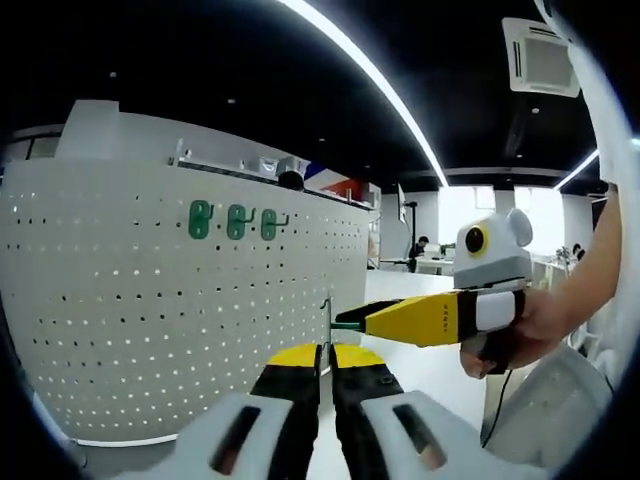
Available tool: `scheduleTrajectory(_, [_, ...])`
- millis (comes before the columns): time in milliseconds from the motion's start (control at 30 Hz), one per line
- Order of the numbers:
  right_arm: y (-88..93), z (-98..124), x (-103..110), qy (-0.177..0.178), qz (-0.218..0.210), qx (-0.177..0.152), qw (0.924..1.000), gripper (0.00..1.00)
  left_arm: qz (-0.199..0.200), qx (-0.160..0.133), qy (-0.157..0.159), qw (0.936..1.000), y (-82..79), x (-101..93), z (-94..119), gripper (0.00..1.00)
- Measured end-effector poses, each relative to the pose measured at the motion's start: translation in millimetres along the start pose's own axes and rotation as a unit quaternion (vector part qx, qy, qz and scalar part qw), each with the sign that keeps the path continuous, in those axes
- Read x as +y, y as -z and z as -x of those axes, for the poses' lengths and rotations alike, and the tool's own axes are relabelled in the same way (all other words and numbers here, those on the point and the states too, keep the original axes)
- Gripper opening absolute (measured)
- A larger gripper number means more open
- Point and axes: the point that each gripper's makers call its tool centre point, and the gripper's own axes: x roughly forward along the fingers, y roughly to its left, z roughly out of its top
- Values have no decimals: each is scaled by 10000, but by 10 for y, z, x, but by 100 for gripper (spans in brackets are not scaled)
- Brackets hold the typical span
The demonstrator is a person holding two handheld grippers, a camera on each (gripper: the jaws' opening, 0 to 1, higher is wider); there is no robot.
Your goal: Insert the hook assembly into the mounting plate slot until the hook locks in place.
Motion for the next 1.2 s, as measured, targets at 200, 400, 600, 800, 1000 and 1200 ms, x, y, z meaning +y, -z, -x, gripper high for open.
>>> scheduleTrajectory(200, [11,-23,-7,13,27,19,10000,17,-7,-9,4,10000,-4,-12,-10,3])
scheduleTrajectory(400, [19,-37,-18,49,44,31,10000,10,9,-13,7,10000,-6,-21,-12,3])
scheduleTrajectory(600, [13,-48,-25,81,87,23,9999,7,28,-26,0,10000,-6,-19,-10,3])
scheduleTrajectory(800, [21,-49,-38,134,104,40,9998,5,46,-31,-35,10000,-2,-15,-5,3])
scheduleTrajectory(1000, [15,-61,-43,201,88,41,9998,3,51,-50,-81,9999,-8,-21,-3,3])
scheduleTrajectory(1200, [23,-60,-59,263,29,52,9996,1,69,-47,-102,9999,6,-24,-4,4])
